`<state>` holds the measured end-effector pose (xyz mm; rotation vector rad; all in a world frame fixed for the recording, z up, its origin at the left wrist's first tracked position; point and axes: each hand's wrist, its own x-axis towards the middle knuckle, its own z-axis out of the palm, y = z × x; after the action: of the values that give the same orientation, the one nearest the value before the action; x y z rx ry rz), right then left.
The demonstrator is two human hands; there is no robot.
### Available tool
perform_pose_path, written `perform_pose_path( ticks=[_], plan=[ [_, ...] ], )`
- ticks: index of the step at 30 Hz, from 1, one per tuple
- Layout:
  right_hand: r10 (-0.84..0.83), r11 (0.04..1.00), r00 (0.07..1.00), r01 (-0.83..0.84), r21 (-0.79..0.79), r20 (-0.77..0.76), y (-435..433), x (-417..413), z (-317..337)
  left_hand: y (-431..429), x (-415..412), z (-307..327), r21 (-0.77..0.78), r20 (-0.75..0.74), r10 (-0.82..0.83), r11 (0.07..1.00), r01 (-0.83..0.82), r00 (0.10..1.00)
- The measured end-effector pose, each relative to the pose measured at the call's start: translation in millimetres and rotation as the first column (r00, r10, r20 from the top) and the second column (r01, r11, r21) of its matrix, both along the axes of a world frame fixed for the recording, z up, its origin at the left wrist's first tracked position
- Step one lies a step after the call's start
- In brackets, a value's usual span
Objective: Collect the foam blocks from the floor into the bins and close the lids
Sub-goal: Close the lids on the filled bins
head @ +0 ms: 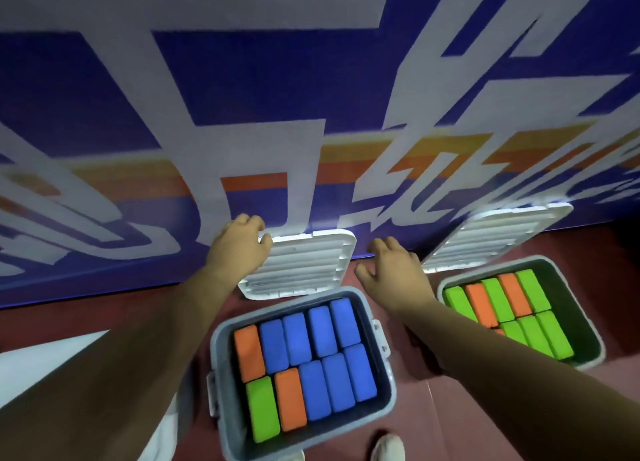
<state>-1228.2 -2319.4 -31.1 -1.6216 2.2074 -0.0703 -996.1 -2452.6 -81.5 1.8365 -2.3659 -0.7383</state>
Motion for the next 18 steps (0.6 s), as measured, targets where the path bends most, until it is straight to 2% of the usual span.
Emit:
perform_pose_path(
  ticks=[5,8,11,14,16,18],
  plan=[
    [0.121,0.992,0.992,-0.122,0.012,0.04,-66,-6,-98,-35,-21,-92,0.127,0.051,-0.022,0.992,0.015,0.998],
    [0.215,0.977,0.976,-0.215,0.009,0.031,-100,-6,-154,-47,-29,-140,0.177,0.066,0.038,0.983,-0.049,0.997],
    [0.288,0.957,0.958,-0.288,-0.032,-0.016,-119,-6,-204,-47,-31,-178,0.024,0.132,0.082,0.996,-0.086,0.988],
    [0.339,0.934,0.932,-0.35,-0.074,-0.127,-126,-4,-238,-37,-31,-198,-0.118,0.185,0.083,0.991,-0.062,0.979],
    [0.367,0.915,0.903,-0.394,-0.09,-0.223,-124,-4,-251,-25,-30,-208,-0.161,0.147,0.088,0.985,-0.064,0.985],
    [0.44,0.888,0.874,-0.458,-0.047,-0.208,-116,-3,-262,-8,-24,-216,-0.241,0.056,0.078,0.969,-0.062,0.995]
  ],
)
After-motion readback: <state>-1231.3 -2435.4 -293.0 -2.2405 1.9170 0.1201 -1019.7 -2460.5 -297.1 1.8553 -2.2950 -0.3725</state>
